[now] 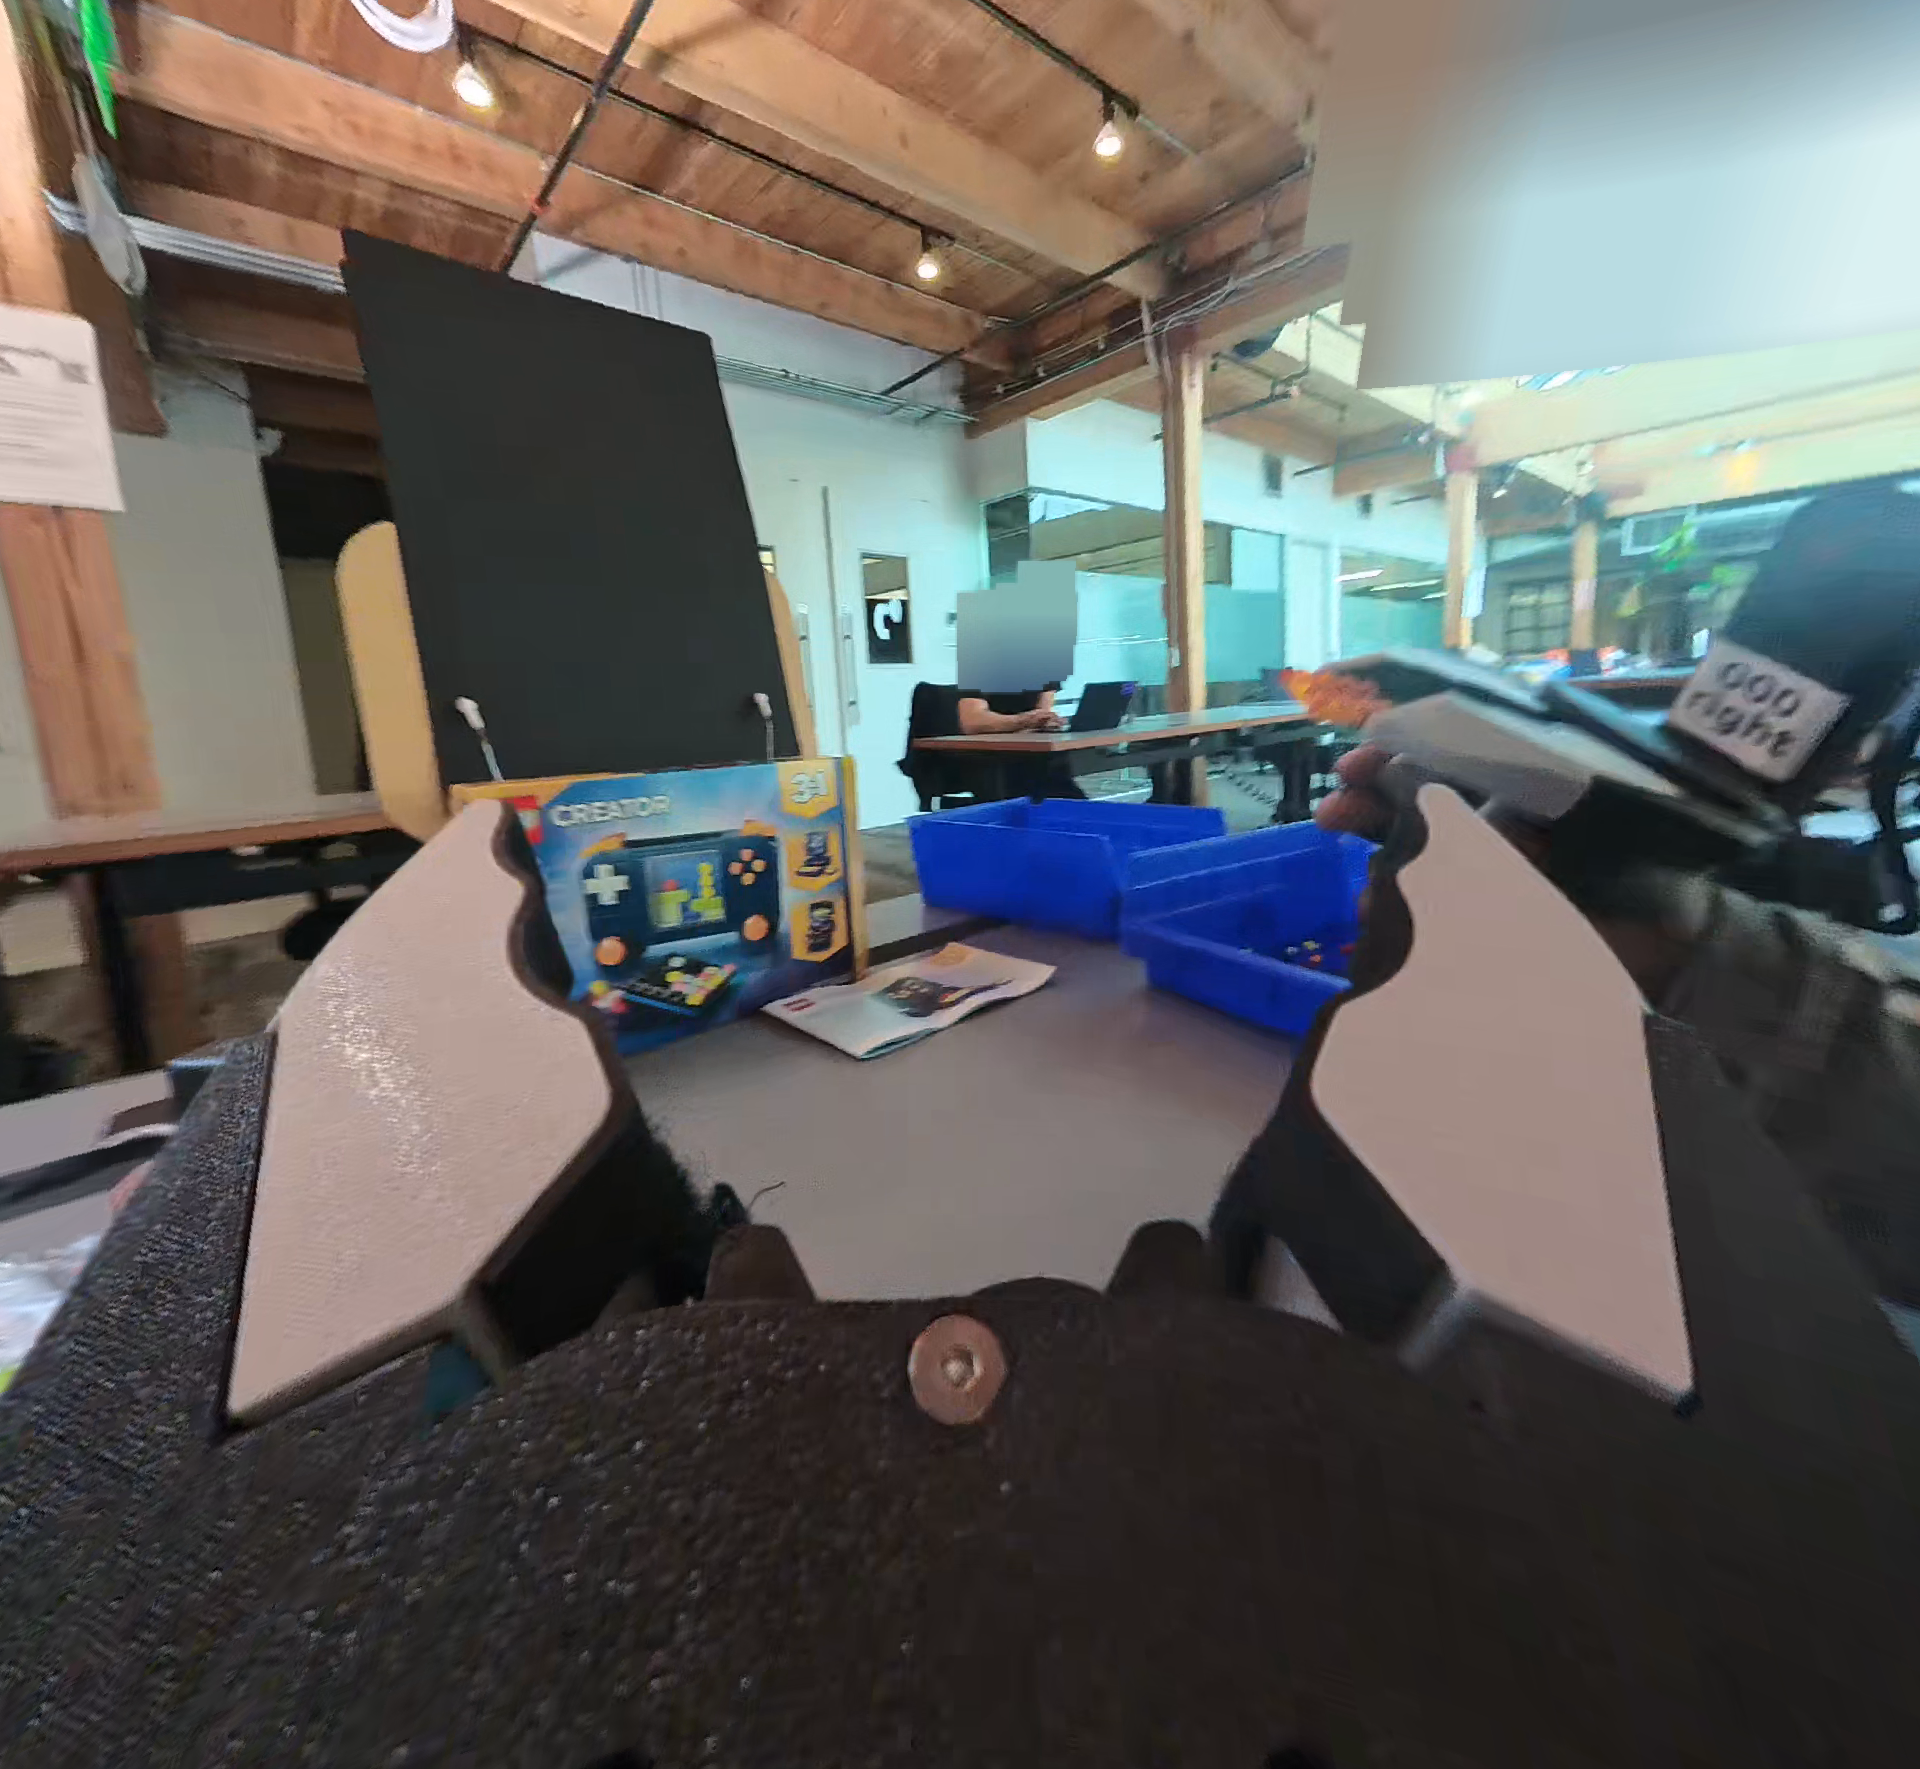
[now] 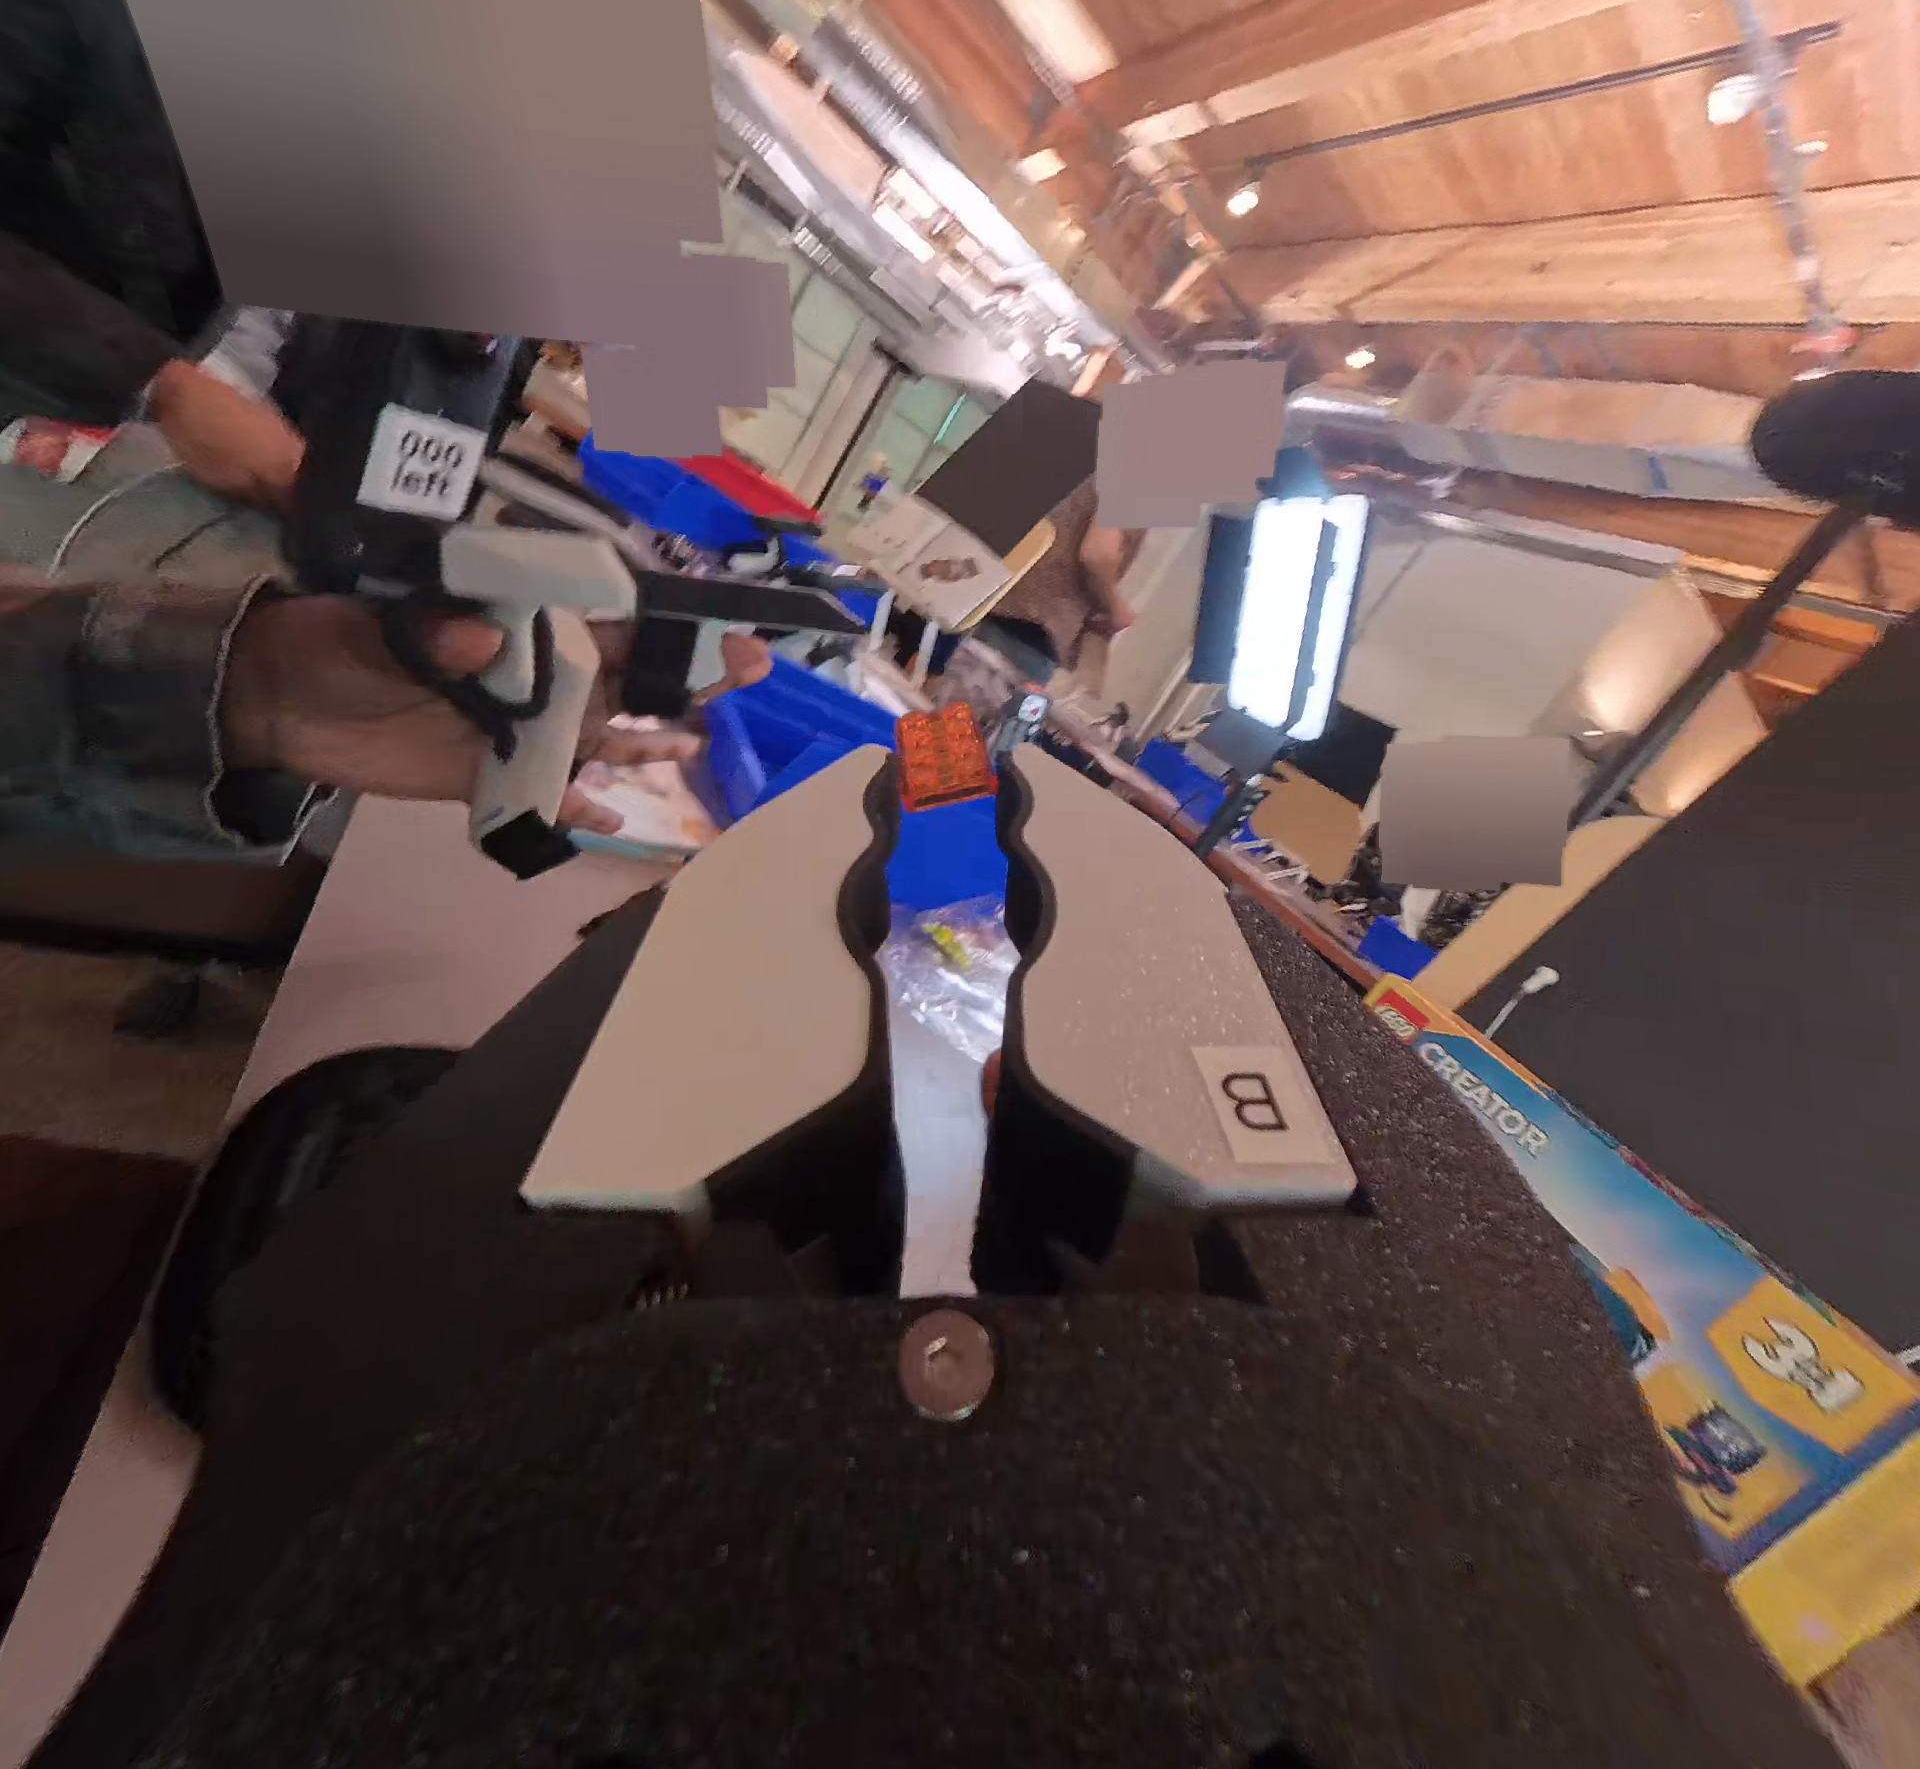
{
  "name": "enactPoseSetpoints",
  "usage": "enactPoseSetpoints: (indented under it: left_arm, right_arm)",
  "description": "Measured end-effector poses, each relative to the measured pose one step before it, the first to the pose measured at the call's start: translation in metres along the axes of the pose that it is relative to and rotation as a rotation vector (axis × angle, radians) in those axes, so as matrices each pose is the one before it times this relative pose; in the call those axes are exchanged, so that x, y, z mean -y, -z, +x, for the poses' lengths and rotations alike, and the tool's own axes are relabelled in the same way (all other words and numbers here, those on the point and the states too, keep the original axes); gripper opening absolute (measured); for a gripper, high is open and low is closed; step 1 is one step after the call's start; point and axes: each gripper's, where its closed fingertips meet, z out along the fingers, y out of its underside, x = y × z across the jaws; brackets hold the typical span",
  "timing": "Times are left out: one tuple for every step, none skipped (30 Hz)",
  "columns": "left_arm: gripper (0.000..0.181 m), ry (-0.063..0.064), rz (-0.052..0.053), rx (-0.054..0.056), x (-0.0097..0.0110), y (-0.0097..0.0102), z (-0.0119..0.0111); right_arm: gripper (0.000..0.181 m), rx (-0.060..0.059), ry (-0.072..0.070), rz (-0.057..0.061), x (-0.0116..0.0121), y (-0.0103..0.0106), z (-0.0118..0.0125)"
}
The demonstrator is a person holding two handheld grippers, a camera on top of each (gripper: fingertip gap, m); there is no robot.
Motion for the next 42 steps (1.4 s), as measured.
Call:
enactPoseSetpoints:
  left_arm:
    - [0.146, -0.0373, -0.0072, 0.0114, -0.00154, 0.00062, -0.00324]
    - [0.145, -0.0283, -0.0193, 0.0141, -0.00385, 0.00010, -0.00392]
    - [0.142, -0.0246, -0.0144, 0.0127, -0.00359, -0.00008, -0.00376]
    - [0.137, -0.0226, -0.0022, 0.0102, -0.00255, 0.00001, -0.00307]
    - [0.133, -0.0166, 0.0025, 0.0096, -0.00201, -0.00007, -0.00297]
    - [0.130, -0.0060, 0.0015, 0.0054, -0.00197, -0.00072, -0.00254]
    - [0.130, 0.0025, -0.0007, 0.0008, -0.00198, -0.00134, -0.00213]
    - [0.132, 0.0058, -0.0042, 0.0008, -0.00220, -0.00217, -0.00232]
    - [0.138, 0.0067, -0.0085, 0.0037, -0.00231, -0.00303, -0.00299]
    - [0.145, 0.0033, -0.0166, 0.0067, -0.00305, -0.00388, -0.00365]
    - [0.146, -0.0056, -0.0168, -0.0022, -0.00308, -0.00409, -0.00252]
    - [0.146, -0.0088, -0.0055, -0.0015, -0.00135, -0.00425, -0.00262]
    - [0.146, -0.0085, -0.0013, -0.0008, -0.00075, -0.00447, -0.00257]
    - [0.145, -0.0085, -0.0003, -0.0089, -0.00064, -0.00465, -0.00133]
    - [0.143, -0.0079, -0.0038, -0.0100, -0.00130, -0.00474, -0.00078]
    - [0.139, -0.0071, -0.0033, -0.0097, -0.00188, -0.00496, -0.00042]
    - [0.132, -0.0007, -0.0007, -0.0137, -0.00192, -0.00521, 0.00088]
    - [0.125, 0.0111, 0.0011, -0.0232, -0.00197, -0.00573, 0.00319]
    - [0.118, 0.0202, 0.0012, -0.0298, -0.00192, -0.00626, 0.00507]
    - [0.112, 0.0175, 0.0054, -0.0269, -0.00099, -0.00643, 0.00557]
    - [0.108, 0.0074, 0.0149, -0.0185, 0.00045, -0.00597, 0.00510]
    - [0.105, 0.0005, 0.0188, -0.0125, 0.00118, -0.00521, 0.00445]
    - [0.101, -0.0004, 0.0133, -0.0136, 0.00043, -0.00457, 0.00412]
    - [0.096, 0.0025, 0.0068, -0.0117, -0.00049, -0.00369, 0.00300]
    - [0.091, 0.0064, 0.0068, -0.0101, -0.00042, -0.00275, 0.00213]
    - [0.087, 0.0073, 0.0098, -0.0045, -0.00006, -0.00172, 0.00093]
    - [0.080, 0.0038, 0.0043, 0.0025, -0.00070, -0.00094, -0.00055]
    - [0.076, -0.0020, -0.0079, 0.0010, -0.00217, 0.00004, -0.00096]
    - [0.070, -0.0096, -0.0104, -0.0017, -0.00247, 0.00096, -0.00105]
    - [0.053, -0.0115, -0.0146, 0.0037, -0.00280, 0.00190, -0.00214]
    - [0.020, -0.0083, -0.0230, 0.0084, -0.00361, 0.00254, -0.00275]
    - [0.000, -0.0114, -0.0170, -0.0170, -0.00280, 0.00245, 0.00103]
    - [0.000, -0.0113, 0.0016, -0.0397, -0.00038, 0.00209, 0.00574]
    - [0.000, -0.0167, 0.0141, -0.0199, 0.00160, 0.00211, 0.00487]
    - [0.000, -0.0170, 0.0135, -0.0106, 0.00199, 0.00180, 0.00495]
    - [0.000, -0.0123, 0.0124, -0.0289, 0.00209, 0.00157, 0.00810]
    - [0.000, -0.0117, 0.0116, -0.0384, 0.00195, 0.00193, 0.00897]
    - [0.004, -0.0087, 0.0109, -0.0241, 0.00155, 0.00253, 0.00606]
    - [0.010, 0.0004, 0.0081, 0.0004, 0.00055, 0.00320, 0.00109]
    - [0.020, 0.0157, 0.0021, 0.0287, -0.00116, 0.00358, -0.00440]
    - [0.041, 0.0280, -0.0117, 0.0544, -0.00379, 0.00395, -0.00986]
    - [0.081, 0.0243, -0.0343, 0.0557, -0.00681, 0.00355, -0.01290]
  right_arm:
    - [0.017, -0.0516, -0.0237, 0.0331, 0.00223, 0.00535, 0.00620]
    - [0.017, -0.0637, -0.0185, 0.0256, 0.00188, 0.00612, 0.00847]
    - [0.017, -0.0658, -0.0081, 0.0251, 0.00237, 0.00687, 0.00964]
    - [0.017, -0.0568, -0.0022, 0.0357, 0.00440, 0.00715, 0.00936]
    - [0.017, -0.0656, -0.0010, 0.0309, 0.00476, 0.00742, 0.01185]
    - [0.017, -0.0715, 0.0012, 0.0164, 0.00378, 0.00733, 0.01352]
    - [0.017, -0.0514, 0.0133, 0.0083, 0.00335, 0.00650, 0.01119]
    - [0.017, -0.0359, 0.0298, -0.0006, 0.00248, 0.00565, 0.00920]
    - [0.017, -0.0459, 0.0380, -0.0113, 0.00106, 0.00528, 0.01020]
    - [0.017, -0.0408, 0.0406, -0.0135, 0.00064, 0.00488, 0.00947]
    - [0.017, -0.0318, 0.0333, -0.0149, 0.00002, 0.00414, 0.00851]
    - [0.017, -0.0269, 0.0228, -0.0156, -0.00072, 0.00368, 0.00819]
    - [0.017, -0.0240, 0.0159, -0.0116, -0.00108, 0.00309, 0.00810]
    - [0.017, -0.0233, 0.0062, -0.0082, -0.00152, 0.00261, 0.00830]
    - [0.017, -0.0123, -0.0037, -0.0079, -0.00247, 0.00151, 0.00698]
    - [0.017, -0.0170, -0.0098, -0.0144, -0.00414, 0.00038, 0.00723]
    - [0.017, -0.0129, -0.0057, -0.0175, -0.00508, -0.00078, 0.00604]
    - [0.017, 0.0050, -0.0040, -0.0116, -0.00462, -0.00175, 0.00286]
    - [0.017, 0.0046, -0.0097, -0.0068, -0.00423, -0.00273, 0.00245]
    - [0.017, 0.0024, -0.0143, -0.0069, -0.00466, -0.00367, 0.00222]
    - [0.017, 0.0163, -0.0161, -0.0063, -0.00488, -0.00466, -0.00008]
    - [0.017, 0.0226, -0.0128, -0.0056, -0.00506, -0.00580, -0.00108]
    - [0.017, 0.0111, -0.0052, -0.0093, -0.00548, -0.00648, 0.00027]
    - [0.017, 0.0126, -0.0015, -0.0108, -0.00512, -0.00710, -0.00017]
    - [0.017, 0.0164, -0.0081, -0.0077, -0.00406, -0.00764, -0.00072]
    - [0.017, 0.0176, -0.0153, -0.0016, -0.00257, -0.00773, -0.00138]
    - [0.017, 0.0183, -0.0149, 0.0026, -0.00154, -0.00770, -0.00212]
    - [0.017, 0.0108, -0.0096, -0.0018, -0.00156, -0.00717, -0.00165]
    - [0.017, 0.0064, -0.0007, -0.0060, -0.00157, -0.00631, -0.00187]
    - [0.017, 0.0037, 0.0049, -0.0029, -0.00087, -0.00531, -0.00230]
    - [0.017, 0.0022, 0.0028, 0.0029, -0.00014, -0.00407, -0.00290]
    - [0.017, -0.0002, -0.0023, 0.0027, -0.00037, -0.00312, -0.00322]
    - [0.017, -0.0057, -0.0065, -0.0008, -0.00124, -0.00217, -0.00290]
    - [0.017, -0.0056, -0.0079, -0.0030, -0.00207, -0.00148, -0.00311]
    - [0.017, -0.0011, -0.0098, -0.0016, -0.00222, -0.00087, -0.00376]
    - [0.017, -0.0044, -0.0104, -0.0022, -0.00220, -0.00044, -0.00304]
    - [0.017, -0.0064, -0.0084, -0.0045, -0.00188, -0.00011, -0.00254]
    - [0.017, -0.0031, -0.0058, -0.0055, -0.00125, -0.00001, -0.00254]
    - [0.017, -0.0045, -0.0016, -0.0057, -0.00036, 0.00027, -0.00192]
    - [0.017, -0.0077, 0.0041, -0.0034, 0.00031, 0.00058, -0.00113]
    - [0.017, -0.0087, 0.0070, -0.0051, 0.00021, 0.00046, -0.00037]
    - [0.017, -0.0029, 0.0076, -0.0083, 0.00012, 0.00043, -0.00057]
